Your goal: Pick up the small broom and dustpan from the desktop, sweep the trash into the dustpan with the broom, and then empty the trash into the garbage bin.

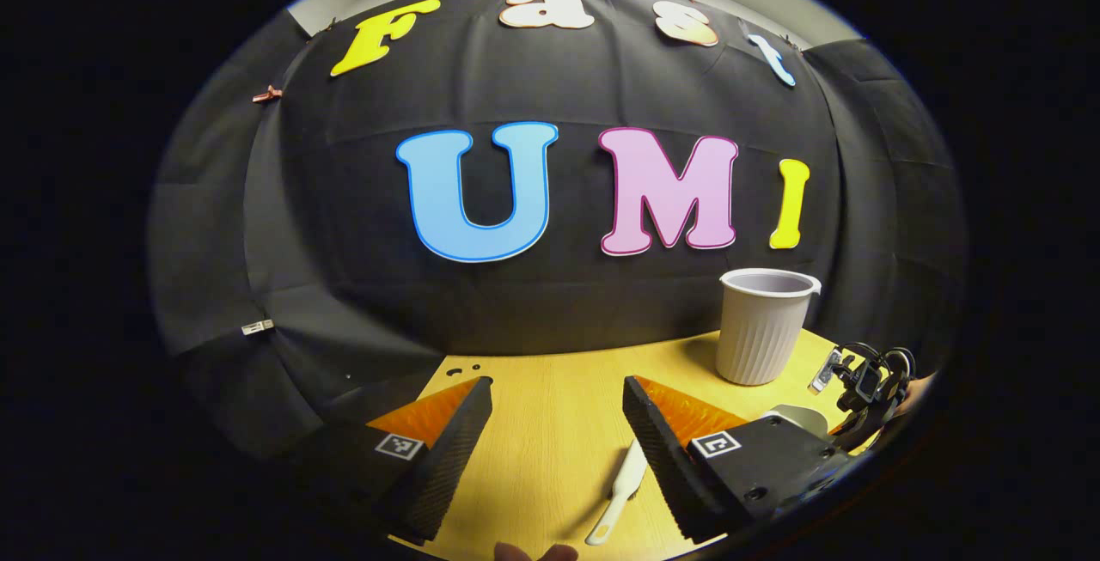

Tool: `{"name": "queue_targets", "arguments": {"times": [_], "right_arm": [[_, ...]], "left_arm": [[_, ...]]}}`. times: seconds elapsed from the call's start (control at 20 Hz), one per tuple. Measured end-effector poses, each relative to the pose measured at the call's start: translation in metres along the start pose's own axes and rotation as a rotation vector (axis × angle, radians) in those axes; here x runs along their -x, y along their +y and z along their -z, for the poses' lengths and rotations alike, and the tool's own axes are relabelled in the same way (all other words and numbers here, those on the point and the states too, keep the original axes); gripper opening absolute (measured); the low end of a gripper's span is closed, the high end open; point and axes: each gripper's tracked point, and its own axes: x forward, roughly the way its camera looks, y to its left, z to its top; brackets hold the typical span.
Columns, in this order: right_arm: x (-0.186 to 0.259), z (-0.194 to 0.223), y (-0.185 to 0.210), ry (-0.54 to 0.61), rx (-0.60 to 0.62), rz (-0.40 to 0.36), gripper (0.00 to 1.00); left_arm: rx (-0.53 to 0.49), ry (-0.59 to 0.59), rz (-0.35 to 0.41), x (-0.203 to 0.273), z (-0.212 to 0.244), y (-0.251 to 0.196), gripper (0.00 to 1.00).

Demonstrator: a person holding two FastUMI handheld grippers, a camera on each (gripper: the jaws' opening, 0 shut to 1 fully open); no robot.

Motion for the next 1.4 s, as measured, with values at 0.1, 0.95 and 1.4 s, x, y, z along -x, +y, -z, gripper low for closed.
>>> {"name": "queue_targets", "arguments": {"times": [0.1,0.95,1.4], "right_arm": [[-0.001,-0.002,0.000,-0.019,0.008,-0.008,0.39],[0.078,-0.001,-0.028,-0.151,0.027,-0.003,0.36],[0.089,0.024,-0.027,-0.105,0.036,0.020,0.36]], "left_arm": [[-0.004,0.025,-0.012,-0.008,0.010,-0.003,0.97],[-0.139,0.784,0.329,-0.052,0.237,-0.092,0.92],[-0.131,0.972,0.303,-0.074,0.300,-0.102,0.76]]}}
